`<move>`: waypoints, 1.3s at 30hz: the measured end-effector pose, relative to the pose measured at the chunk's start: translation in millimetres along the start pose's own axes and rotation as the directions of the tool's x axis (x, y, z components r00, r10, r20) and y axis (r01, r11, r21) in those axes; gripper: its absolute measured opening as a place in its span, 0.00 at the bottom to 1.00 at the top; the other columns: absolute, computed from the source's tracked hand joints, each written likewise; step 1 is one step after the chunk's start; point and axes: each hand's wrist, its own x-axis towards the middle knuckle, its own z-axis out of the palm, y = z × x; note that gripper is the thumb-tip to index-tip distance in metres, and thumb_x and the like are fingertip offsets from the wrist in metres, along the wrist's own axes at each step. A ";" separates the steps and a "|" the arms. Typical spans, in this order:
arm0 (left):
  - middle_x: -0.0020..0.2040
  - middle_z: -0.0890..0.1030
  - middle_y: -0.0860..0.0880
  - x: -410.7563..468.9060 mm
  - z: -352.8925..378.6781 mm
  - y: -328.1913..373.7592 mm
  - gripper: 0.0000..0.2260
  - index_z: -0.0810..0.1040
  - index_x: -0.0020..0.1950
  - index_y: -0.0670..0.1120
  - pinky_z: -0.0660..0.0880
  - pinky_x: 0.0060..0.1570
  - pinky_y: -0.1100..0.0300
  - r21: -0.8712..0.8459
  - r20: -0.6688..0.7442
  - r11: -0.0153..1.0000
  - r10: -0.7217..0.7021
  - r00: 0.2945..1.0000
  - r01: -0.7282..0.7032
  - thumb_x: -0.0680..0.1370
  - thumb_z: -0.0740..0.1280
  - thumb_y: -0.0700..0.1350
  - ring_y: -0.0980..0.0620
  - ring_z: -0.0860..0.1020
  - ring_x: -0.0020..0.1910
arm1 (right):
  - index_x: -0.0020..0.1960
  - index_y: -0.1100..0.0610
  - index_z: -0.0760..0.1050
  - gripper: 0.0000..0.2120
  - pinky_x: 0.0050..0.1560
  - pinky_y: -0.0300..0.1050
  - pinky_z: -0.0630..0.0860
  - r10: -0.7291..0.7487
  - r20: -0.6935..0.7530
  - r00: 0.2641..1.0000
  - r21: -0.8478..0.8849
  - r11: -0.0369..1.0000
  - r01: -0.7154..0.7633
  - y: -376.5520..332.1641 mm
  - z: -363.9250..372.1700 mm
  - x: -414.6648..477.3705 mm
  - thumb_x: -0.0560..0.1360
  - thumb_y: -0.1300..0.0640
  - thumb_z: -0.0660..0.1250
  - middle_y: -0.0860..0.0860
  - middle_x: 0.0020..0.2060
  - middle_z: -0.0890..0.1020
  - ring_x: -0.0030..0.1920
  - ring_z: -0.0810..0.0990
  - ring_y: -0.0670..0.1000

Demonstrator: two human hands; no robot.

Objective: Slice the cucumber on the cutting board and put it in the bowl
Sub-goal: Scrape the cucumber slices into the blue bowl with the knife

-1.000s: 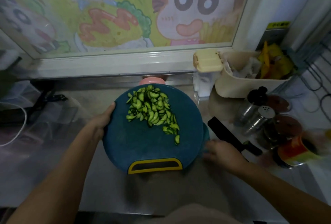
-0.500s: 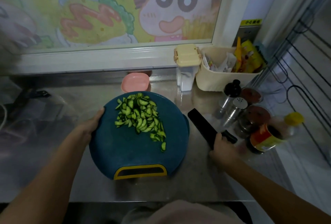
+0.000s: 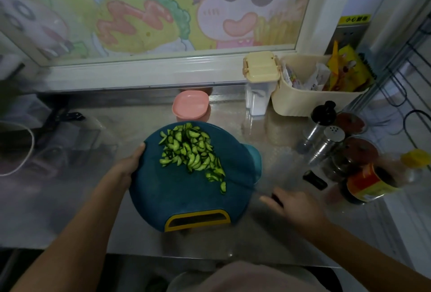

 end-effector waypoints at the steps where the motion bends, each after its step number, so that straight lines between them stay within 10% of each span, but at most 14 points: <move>1: 0.56 0.78 0.41 0.4 -1.5 0.0 0.21 0.77 0.45 0.42 0.72 0.51 0.53 -0.009 -0.004 1.000 -0.002 1.000 0.001 0.77 0.61 0.60 0.46 0.77 0.43 | 0.44 0.46 0.66 0.41 0.37 0.39 0.63 -0.026 0.013 1.000 -0.013 1.000 0.026 -2.7 6.7 1.2 0.60 0.22 0.26 0.45 0.32 0.71 0.35 0.71 0.45; 6: 0.56 0.79 0.40 0.2 -5.2 -4.4 0.22 0.78 0.49 0.43 0.73 0.53 0.53 -0.011 0.046 1.000 -0.014 0.999 0.014 0.76 0.60 0.62 0.45 0.78 0.47 | 0.52 0.51 0.71 0.57 0.41 0.44 0.67 -0.086 -0.018 0.996 -0.038 0.996 0.085 -5.2 39.9 8.9 0.53 0.24 0.16 0.51 0.46 0.82 0.46 0.80 0.53; 14: 0.51 0.80 0.42 -3.3 -6.5 -12.8 0.22 0.77 0.50 0.44 0.73 0.51 0.53 0.005 0.021 0.999 -0.039 0.999 0.039 0.76 0.60 0.62 0.46 0.78 0.45 | 0.56 0.52 0.66 0.57 0.40 0.46 0.71 -0.108 -0.082 0.991 -0.190 0.977 0.091 -3.8 46.4 18.4 0.54 0.30 0.10 0.50 0.45 0.82 0.44 0.81 0.53; 20: 0.43 0.79 0.44 -0.7 -8.2 -20.8 0.20 0.77 0.45 0.45 0.71 0.53 0.53 0.005 0.068 0.999 -0.040 0.997 0.040 0.79 0.57 0.60 0.48 0.77 0.41 | 0.57 0.52 0.67 0.31 0.43 0.44 0.72 -0.089 -0.034 0.995 -0.190 0.978 0.081 -0.7 45.7 20.1 0.74 0.33 0.37 0.50 0.47 0.81 0.46 0.80 0.51; 34: 0.32 0.83 0.45 7.0 -17.7 -32.3 0.22 0.76 0.49 0.43 0.73 0.39 0.53 -0.037 0.091 0.995 -0.086 0.992 0.090 0.79 0.56 0.60 0.46 0.77 0.41 | 0.56 0.51 0.68 0.39 0.47 0.44 0.76 0.071 -0.038 0.997 -0.159 0.984 -0.077 29.2 39.7 21.6 0.67 0.31 0.30 0.49 0.46 0.81 0.46 0.80 0.50; 39: 0.31 0.83 0.46 5.5 -16.6 -28.6 0.22 0.77 0.47 0.43 0.73 0.39 0.54 -0.014 0.100 0.995 -0.099 0.990 0.101 0.79 0.55 0.60 0.46 0.77 0.41 | 0.57 0.51 0.68 0.23 0.48 0.45 0.76 0.094 -0.029 0.995 -0.140 0.985 -0.097 33.1 31.0 22.9 0.78 0.36 0.45 0.50 0.47 0.81 0.47 0.80 0.50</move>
